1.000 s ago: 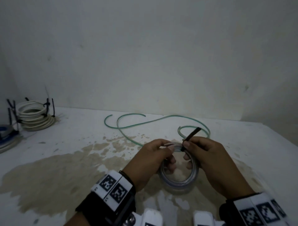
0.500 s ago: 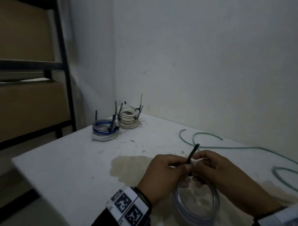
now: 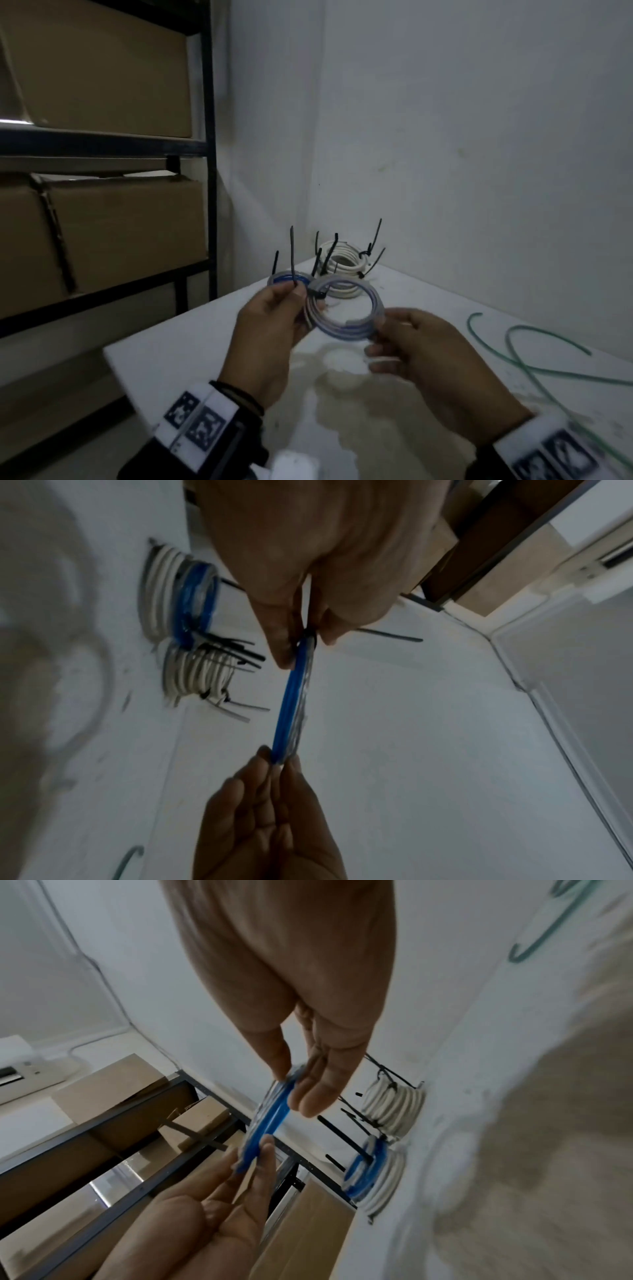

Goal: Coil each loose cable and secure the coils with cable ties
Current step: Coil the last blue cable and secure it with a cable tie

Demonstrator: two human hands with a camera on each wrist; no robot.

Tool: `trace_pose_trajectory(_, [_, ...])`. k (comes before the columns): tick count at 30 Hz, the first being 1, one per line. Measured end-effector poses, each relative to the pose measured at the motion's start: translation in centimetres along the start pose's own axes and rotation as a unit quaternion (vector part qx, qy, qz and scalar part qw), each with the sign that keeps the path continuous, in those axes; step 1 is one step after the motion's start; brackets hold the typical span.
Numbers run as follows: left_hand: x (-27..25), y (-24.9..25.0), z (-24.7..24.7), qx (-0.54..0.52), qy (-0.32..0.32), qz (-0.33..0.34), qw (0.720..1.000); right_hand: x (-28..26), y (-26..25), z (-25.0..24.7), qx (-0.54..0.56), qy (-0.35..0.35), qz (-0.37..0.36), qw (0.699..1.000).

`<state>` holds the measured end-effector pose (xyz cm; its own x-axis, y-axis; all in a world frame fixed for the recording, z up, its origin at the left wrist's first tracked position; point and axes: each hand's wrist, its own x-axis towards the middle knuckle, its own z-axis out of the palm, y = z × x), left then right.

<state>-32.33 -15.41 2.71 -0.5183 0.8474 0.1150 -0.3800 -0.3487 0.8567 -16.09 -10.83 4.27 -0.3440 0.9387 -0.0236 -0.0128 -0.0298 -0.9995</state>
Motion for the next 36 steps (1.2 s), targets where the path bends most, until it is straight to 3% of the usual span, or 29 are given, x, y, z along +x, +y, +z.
trace_pose_trajectory(4, [4.0,3.2,-0.8,0.038,-0.019,0.04,0.998,4.3,-2.9,2.2,-0.023,-0.006,-0.059,0.998])
trace_pose_trajectory(9, [8.7,5.0,-0.8,0.064,-0.018,0.053,0.996,9.0,-5.6,4.2,-0.065,0.009,-0.057,0.996])
trace_pose_trajectory(12, [10.9,5.0,-0.9,0.091,-0.034,0.034,0.995,10.8,-5.5,5.0,-0.062,0.01,-0.027,0.998])
trace_pose_trajectory(15, [12.8,5.0,-1.5,0.113,-0.039,0.008,0.993,11.7,-5.0,5.2,-0.062,-0.039,0.037,0.997])
trace_pose_trajectory(18, [14.1,5.2,-1.8,0.134,-0.041,-0.003,0.99,12.4,-4.6,5.1,-0.073,-0.076,0.054,0.993])
trace_pose_trajectory(22, [14.8,4.3,-1.7,0.088,-0.032,-0.009,0.996,13.9,-4.2,5.9,0.049,-0.031,0.041,0.997])
trace_pose_trajectory(25, [14.5,2.8,-1.4,0.149,-0.046,-0.029,0.987,15.0,-3.7,6.4,0.087,-0.001,0.027,0.996])
trace_pose_trajectory(29, [15.1,1.6,-1.5,0.186,0.007,0.028,0.982,15.3,-2.8,6.6,0.004,-0.008,0.01,1.0])
trace_pose_trajectory(36, [15.4,2.1,-3.5,0.129,-0.027,-0.063,0.989,16.4,-2.4,5.7,-0.141,-0.009,-0.026,0.99])
